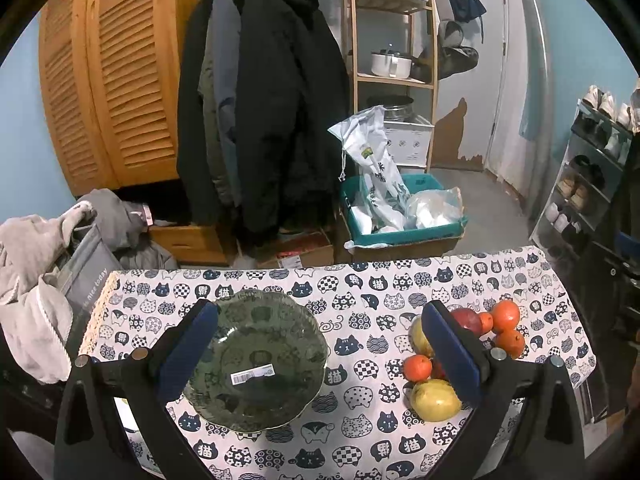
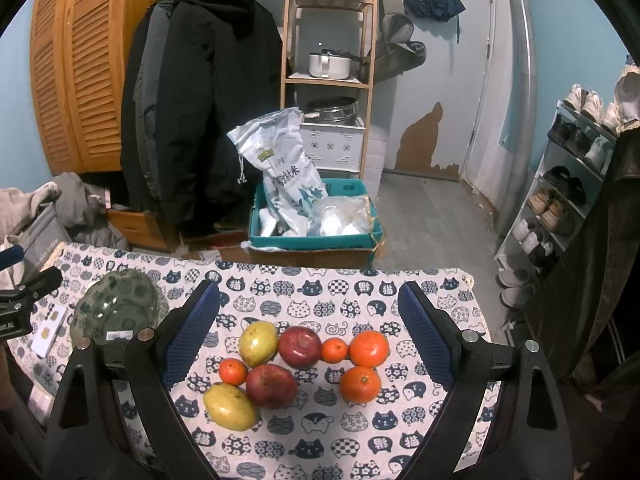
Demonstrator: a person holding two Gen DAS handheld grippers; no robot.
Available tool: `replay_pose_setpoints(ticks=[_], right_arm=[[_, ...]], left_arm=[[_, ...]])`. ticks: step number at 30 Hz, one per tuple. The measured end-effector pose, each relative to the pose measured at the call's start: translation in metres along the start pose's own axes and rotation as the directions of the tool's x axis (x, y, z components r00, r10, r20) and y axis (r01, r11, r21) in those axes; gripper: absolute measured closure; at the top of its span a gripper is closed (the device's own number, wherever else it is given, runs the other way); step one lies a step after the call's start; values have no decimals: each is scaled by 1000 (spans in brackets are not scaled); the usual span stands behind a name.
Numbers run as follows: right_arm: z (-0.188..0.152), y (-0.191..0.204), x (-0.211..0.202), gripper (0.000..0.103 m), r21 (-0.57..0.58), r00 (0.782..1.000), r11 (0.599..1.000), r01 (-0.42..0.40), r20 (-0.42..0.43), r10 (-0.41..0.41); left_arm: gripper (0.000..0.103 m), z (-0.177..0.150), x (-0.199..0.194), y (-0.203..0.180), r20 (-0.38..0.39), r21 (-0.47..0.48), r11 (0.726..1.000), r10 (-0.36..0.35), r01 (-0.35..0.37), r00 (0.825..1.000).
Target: Organize fruits
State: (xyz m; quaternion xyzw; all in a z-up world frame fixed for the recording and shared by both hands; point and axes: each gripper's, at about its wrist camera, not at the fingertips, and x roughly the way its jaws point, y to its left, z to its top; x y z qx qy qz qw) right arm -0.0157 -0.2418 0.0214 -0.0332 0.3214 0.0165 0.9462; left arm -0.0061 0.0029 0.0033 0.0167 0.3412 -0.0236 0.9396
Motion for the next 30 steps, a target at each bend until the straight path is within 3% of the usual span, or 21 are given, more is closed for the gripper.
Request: replay_pose_setpoints(ticks=[30], right_arm=[[4,0,-2,14,-7,1000,1000,-2,3,2]], left_arm=[[0,2,-2,-1,1,-5,1000,-5,5,1000]])
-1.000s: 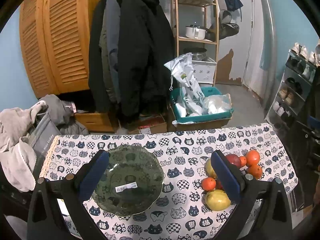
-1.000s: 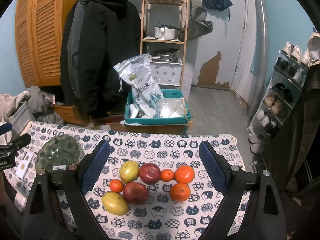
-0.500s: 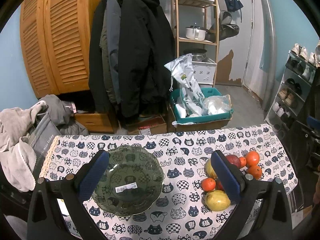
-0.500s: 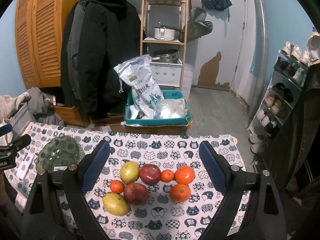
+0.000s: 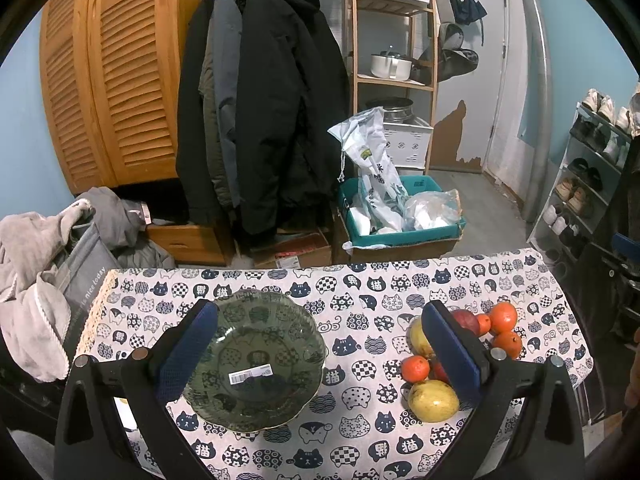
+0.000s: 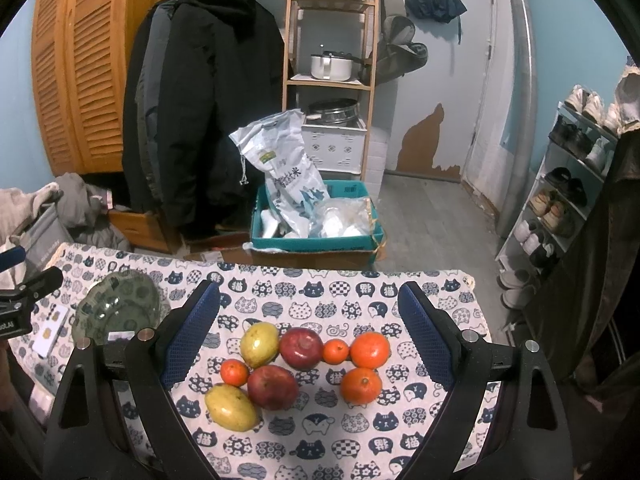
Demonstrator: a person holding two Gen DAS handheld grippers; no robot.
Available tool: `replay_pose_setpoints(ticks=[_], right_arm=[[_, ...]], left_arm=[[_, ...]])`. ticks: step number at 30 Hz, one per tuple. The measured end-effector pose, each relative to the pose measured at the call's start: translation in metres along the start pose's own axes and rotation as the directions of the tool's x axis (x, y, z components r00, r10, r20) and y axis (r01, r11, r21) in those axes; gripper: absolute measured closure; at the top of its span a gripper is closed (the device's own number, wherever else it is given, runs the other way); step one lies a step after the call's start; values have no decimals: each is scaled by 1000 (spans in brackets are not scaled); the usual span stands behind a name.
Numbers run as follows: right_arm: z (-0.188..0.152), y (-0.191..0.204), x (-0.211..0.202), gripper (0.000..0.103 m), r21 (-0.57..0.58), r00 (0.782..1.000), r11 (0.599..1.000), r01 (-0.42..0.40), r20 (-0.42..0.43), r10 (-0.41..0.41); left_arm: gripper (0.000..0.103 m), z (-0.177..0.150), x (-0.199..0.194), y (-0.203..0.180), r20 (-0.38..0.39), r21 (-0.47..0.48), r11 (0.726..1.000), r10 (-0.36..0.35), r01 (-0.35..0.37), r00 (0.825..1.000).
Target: Organize fruits
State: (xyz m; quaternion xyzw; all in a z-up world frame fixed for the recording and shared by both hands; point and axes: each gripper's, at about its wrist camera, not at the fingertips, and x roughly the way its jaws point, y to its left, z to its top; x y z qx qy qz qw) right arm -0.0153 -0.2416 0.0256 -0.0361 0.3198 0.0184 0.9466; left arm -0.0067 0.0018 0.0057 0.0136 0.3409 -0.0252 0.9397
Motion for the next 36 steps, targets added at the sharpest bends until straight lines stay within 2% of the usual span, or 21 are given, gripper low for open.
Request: replay_pose_setpoints(ticks=[36], right_arm=[[0,1,-2,14,1,1000,1000,0,4,0]], left_arm=[[0,-2,0,4,-3,-9,1000,3,-3,1000]])
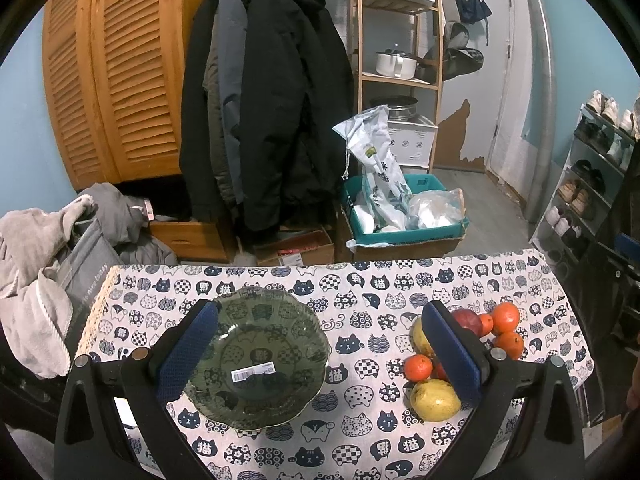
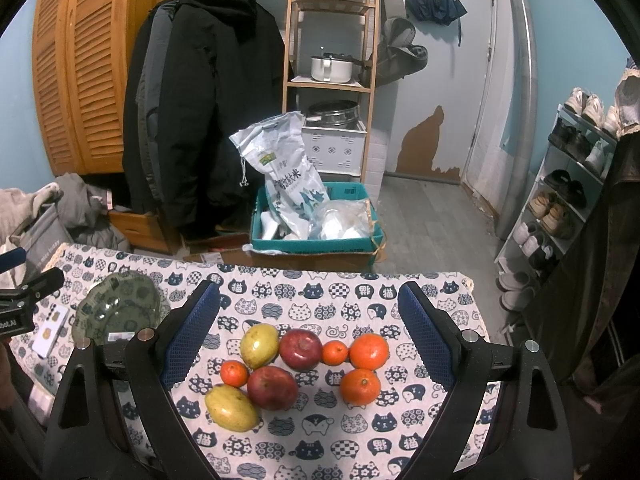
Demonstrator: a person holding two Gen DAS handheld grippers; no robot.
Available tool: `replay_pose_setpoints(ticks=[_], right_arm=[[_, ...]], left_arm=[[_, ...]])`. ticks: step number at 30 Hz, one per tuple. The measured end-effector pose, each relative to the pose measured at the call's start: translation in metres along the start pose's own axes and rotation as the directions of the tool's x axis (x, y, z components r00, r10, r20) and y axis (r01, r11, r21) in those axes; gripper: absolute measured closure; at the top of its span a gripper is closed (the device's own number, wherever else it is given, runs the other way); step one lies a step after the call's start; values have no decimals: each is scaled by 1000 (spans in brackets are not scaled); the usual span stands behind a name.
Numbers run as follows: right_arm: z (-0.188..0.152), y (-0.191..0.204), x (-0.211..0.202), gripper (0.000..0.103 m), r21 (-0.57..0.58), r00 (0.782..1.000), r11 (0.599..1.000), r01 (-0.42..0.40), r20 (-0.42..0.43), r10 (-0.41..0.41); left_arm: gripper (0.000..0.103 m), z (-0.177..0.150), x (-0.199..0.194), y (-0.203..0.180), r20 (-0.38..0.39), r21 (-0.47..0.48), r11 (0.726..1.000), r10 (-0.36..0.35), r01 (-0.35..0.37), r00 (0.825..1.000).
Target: Organize fruits
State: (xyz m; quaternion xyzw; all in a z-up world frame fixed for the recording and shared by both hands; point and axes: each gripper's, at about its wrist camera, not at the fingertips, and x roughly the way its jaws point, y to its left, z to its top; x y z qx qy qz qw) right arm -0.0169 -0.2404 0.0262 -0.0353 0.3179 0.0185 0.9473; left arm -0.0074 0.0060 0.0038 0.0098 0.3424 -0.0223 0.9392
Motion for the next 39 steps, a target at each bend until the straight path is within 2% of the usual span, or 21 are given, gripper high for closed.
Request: replay_pose_setpoints(ticks=[14,21,24,29,35,39], right_arm=[[5,2,0,14,-12,1000,1000,13,19,-13],[8,-10,-3,14,-17,999,999,41,30,-40],[2,-15,2,14,-16,998,998,55,16,-55],[-7,-25,16,14,-7,997,998,67,-47,-67],[-31,-42,40,14,17,985,998,58,-161,-55],[-51,-53,57,14,43,970,997,58,-238,-46]], left_arm=[[0,-5,6,3,-21,-16,999,-48,48,999],[0,-10,22,3,-61,-20,1000,-21,19,998],[0,-14,31,0,-90,-22,997,-71,69,993],[0,-21,50,-9,-153,-19,995,-103,101,983],[0,-35,71,-36,-223,52,995,-74,88,972],[0,-45,89,-52,-307,67,992,-77,102,948]])
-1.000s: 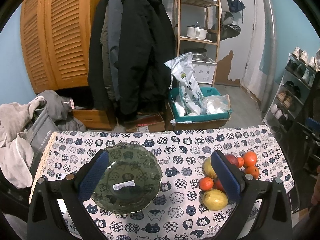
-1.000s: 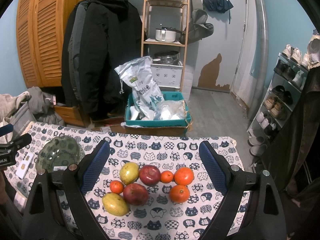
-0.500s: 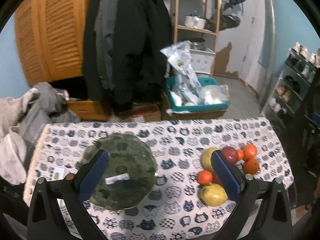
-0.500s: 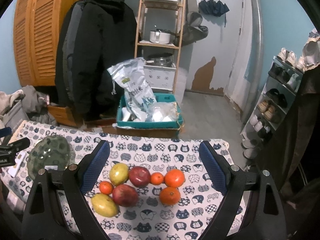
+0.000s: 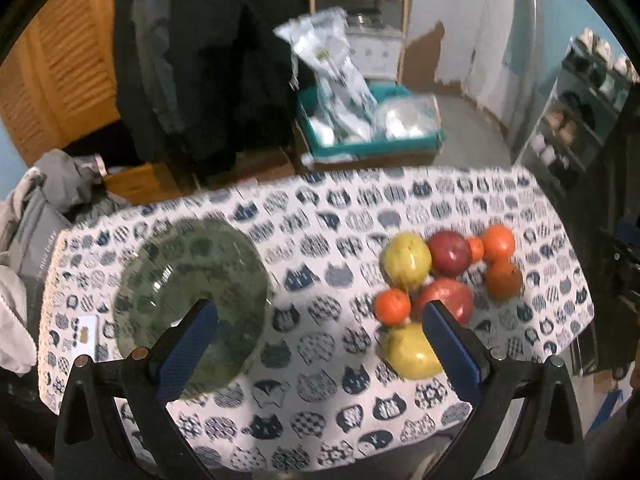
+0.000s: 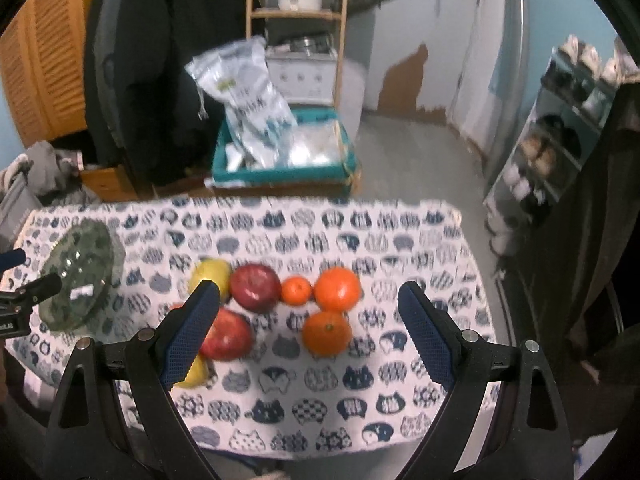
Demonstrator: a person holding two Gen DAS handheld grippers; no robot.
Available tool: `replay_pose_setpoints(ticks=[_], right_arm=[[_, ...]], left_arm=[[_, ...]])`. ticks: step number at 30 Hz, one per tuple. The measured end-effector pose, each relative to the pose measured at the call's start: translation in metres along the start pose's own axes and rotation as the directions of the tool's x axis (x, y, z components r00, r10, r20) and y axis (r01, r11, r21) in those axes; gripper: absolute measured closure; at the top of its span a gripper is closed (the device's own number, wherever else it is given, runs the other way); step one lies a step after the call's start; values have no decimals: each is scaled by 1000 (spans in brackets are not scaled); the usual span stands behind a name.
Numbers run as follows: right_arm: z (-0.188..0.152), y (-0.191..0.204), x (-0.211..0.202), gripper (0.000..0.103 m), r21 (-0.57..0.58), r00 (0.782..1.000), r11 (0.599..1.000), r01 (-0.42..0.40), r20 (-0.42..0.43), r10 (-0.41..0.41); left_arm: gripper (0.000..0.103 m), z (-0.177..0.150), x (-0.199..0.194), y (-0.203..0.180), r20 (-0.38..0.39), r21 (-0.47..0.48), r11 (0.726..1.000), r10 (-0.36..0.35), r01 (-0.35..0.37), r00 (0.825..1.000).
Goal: Organize fruits
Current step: 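Move the left tool to the large yellow mango while the right tool approaches the large orange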
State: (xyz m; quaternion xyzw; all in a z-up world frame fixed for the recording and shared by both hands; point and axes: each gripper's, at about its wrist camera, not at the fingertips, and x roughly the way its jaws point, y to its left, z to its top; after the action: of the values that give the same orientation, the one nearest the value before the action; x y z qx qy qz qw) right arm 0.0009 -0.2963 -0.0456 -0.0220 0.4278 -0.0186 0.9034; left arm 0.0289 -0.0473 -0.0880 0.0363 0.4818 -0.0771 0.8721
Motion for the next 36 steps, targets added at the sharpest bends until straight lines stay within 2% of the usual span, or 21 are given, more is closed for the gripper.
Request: replay_pose_setpoints(ticks=[6,13,20,23,33,36], right_arm=[[-23,-12,30,14,14,995,1000,25,-101,-23],[-46,-25,66,14,30,978,999,21,-208,-14],[-67,-32,94,14,27,954,1000,7,-301,1],[-72,-31,102,14,17,947,1000,0,-321,5],[-76,-35,124,14,9,932,1000,-3,-362,6],[-75,-35,129,14,6,930,1000,0,-369,2]], left_arm=[[0,-9,31,-28,-83,67,997,50,-44,995],[0,-26,71,-53,-197,109,992,81,-60,977],[0,-36,95,-69,-252,83,996,51,-31,966],[0,-43,106,-81,-279,103,994,55,-27,959],[0,-52,125,-96,-328,54,998,-19,39,945],[0,-53,129,-102,-333,71,997,-13,38,943]])
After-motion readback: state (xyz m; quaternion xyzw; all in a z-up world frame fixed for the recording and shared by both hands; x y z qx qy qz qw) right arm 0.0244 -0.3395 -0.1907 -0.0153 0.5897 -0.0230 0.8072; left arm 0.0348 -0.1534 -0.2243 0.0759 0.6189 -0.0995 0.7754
